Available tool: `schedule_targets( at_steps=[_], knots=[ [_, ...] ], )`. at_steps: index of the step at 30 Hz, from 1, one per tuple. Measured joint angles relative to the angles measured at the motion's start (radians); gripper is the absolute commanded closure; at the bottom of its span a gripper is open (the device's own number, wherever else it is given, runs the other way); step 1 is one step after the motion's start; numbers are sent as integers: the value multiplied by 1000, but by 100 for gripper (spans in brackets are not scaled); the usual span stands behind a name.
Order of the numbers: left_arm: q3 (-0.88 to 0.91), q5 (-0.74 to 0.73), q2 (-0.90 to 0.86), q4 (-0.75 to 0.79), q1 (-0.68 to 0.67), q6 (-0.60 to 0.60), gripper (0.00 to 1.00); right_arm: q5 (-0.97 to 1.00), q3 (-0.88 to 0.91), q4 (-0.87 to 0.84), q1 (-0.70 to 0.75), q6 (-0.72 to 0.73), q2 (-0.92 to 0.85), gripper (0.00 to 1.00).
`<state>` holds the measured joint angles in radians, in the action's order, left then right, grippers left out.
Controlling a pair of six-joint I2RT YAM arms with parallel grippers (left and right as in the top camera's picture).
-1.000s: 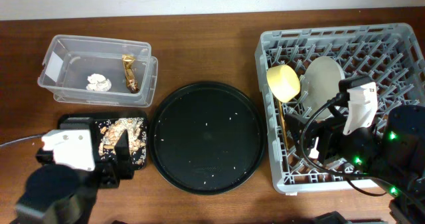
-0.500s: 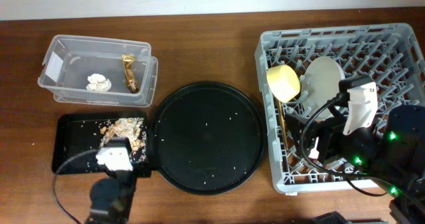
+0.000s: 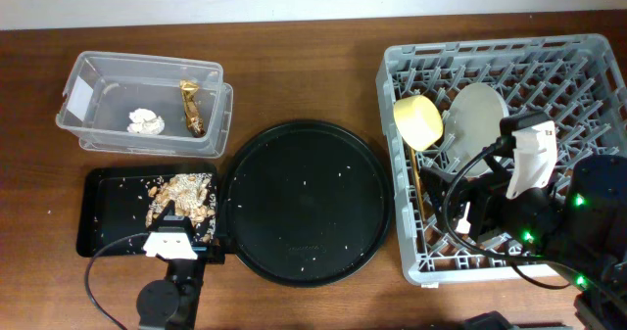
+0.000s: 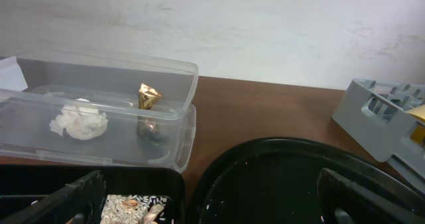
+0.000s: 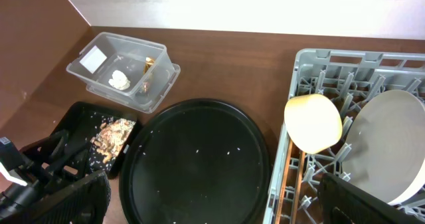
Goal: Sort waste into correct bins and load items into the dishwasher rack
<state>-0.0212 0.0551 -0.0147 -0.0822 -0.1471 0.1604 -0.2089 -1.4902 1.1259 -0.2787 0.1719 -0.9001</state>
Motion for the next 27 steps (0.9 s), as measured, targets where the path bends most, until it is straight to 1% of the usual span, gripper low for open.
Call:
schedule_targets(
  at_steps=[8,10,13,14,17,19,21,22,25,27],
  knots=[
    [0,0,0,0,0,0,0,0,0,5,0,-1,0,2],
    [0,0,0,0,0,0,0,42,2,20,7,-31,5,2],
    [0,0,0,0,0,0,0,92,46,-26,53,-105,51,2],
    [1,0,0,0,0,0,0,103,106,-87,84,-177,119,2],
    [1,0,0,0,0,0,0,104,263,-170,129,-273,268,2],
    [2,0,0,0,0,0,0,105,424,-239,166,-336,408,2],
    [3,0,1,0,0,0,0,106,557,-281,196,-364,500,2],
    [3,0,1,1,0,0,0,106,688,-328,222,-379,583,2],
    [4,0,2,0,0,0,0,102,969,-446,260,-394,746,2],
    [4,0,2,0,0,0,0,96,1108,-509,276,-397,837,2]
  ],
)
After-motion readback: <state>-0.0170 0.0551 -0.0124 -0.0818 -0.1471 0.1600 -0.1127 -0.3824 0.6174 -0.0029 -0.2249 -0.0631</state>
